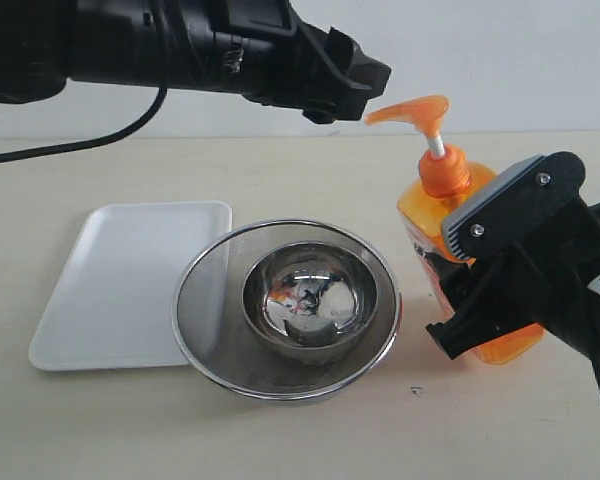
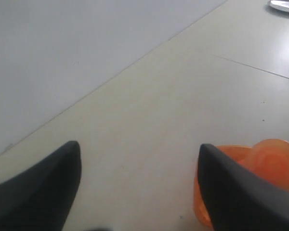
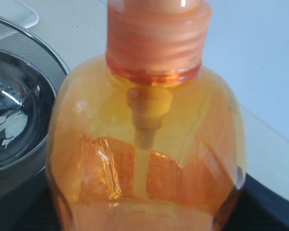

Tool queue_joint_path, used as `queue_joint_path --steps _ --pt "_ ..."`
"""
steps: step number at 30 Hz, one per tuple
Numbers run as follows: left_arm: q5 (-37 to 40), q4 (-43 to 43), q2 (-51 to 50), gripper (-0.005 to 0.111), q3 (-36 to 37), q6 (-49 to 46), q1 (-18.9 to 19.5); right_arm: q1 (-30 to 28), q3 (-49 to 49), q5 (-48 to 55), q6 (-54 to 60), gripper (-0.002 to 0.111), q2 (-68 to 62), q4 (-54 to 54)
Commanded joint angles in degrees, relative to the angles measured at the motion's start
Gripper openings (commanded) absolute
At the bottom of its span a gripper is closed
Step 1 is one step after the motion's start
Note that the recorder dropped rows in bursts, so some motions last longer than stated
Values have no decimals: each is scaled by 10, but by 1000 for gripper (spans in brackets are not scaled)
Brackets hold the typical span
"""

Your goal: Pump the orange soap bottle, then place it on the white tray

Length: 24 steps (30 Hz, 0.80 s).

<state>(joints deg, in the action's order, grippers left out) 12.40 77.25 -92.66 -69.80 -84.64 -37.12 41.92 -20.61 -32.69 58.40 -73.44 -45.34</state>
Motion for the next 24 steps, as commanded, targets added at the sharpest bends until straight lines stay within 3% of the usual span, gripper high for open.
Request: queue_joint_path --steps 1,19,24 --pt "-3 0 -18 65 -20 -4 -1 1 -7 -17 8 1 8 15" --pt "52 -8 -20 65 -18 30 -1 1 -7 -30 8 1 8 20" --pt "64 -81 -20 65 -18 92 -1 1 -7 -35 8 1 8 16"
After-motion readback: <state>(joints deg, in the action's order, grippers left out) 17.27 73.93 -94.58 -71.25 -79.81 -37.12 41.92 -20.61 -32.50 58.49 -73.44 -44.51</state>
